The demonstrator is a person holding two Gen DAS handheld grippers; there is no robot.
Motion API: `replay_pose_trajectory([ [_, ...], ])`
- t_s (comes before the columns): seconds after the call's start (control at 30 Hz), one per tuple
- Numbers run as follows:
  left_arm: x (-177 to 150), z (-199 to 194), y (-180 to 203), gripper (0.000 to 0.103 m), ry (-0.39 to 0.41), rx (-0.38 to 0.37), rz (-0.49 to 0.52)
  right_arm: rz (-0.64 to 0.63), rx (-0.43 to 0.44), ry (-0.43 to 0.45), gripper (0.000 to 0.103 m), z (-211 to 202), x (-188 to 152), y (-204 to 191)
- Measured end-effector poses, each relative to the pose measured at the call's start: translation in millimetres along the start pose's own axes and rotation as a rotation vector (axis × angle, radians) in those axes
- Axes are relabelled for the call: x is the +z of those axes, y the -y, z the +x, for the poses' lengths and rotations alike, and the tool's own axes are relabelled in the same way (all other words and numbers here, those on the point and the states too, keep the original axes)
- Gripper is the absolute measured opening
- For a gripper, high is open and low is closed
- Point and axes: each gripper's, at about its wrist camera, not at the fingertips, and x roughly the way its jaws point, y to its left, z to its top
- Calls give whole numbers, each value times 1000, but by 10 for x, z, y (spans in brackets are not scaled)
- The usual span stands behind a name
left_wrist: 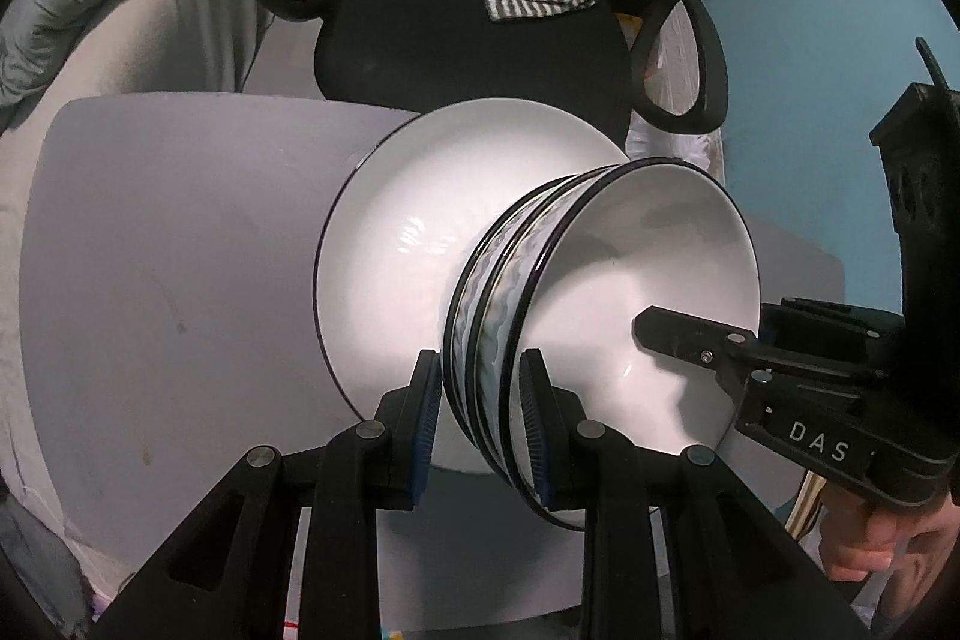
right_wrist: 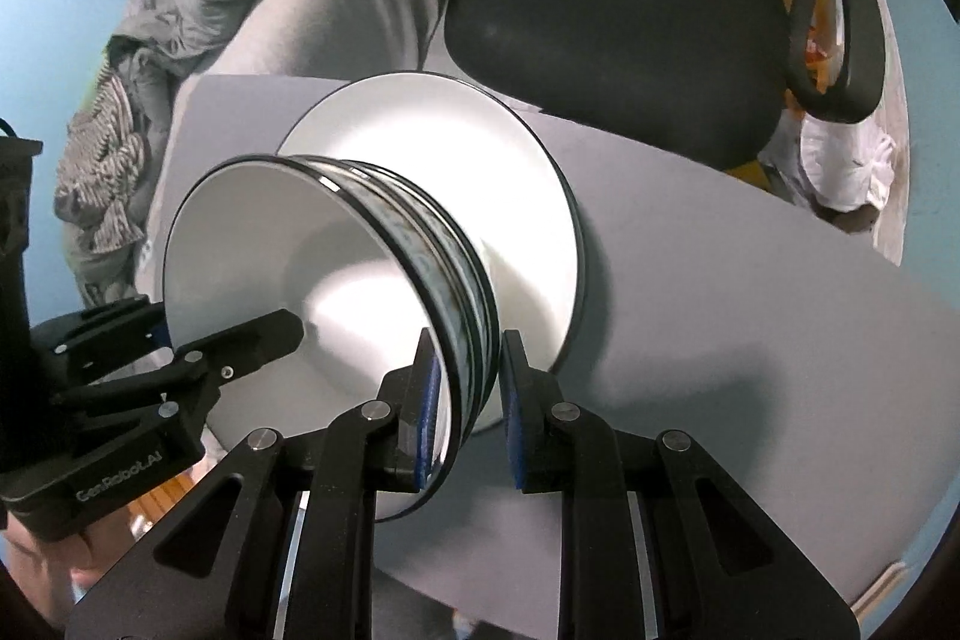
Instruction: Organize plates and bowls
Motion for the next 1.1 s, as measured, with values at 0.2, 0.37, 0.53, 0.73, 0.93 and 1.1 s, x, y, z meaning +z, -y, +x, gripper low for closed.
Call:
replay_pose_trajectory([
  [0.2,52,-10,-66,26,7,-15,-8,-3,-29,-16,19,49,111,-45],
  [0.37,81,-7,-80,28,-8,-45,11,2,-39,-18,19,47,158,-71],
  [0.53,68,-3,-35,43,-14,-51,32,11,-33,-10,28,53,152,-83],
  [0.73,-33,-47,10,61,8,10,60,37,-64,61,63,-31,119,-54],
  [0.93,-189,-363,-34,72,95,44,34,74,-134,111,63,-156,40,9],
  [1.1,-262,-625,-38,73,163,40,20,120,-157,177,64,-354,-93,12],
])
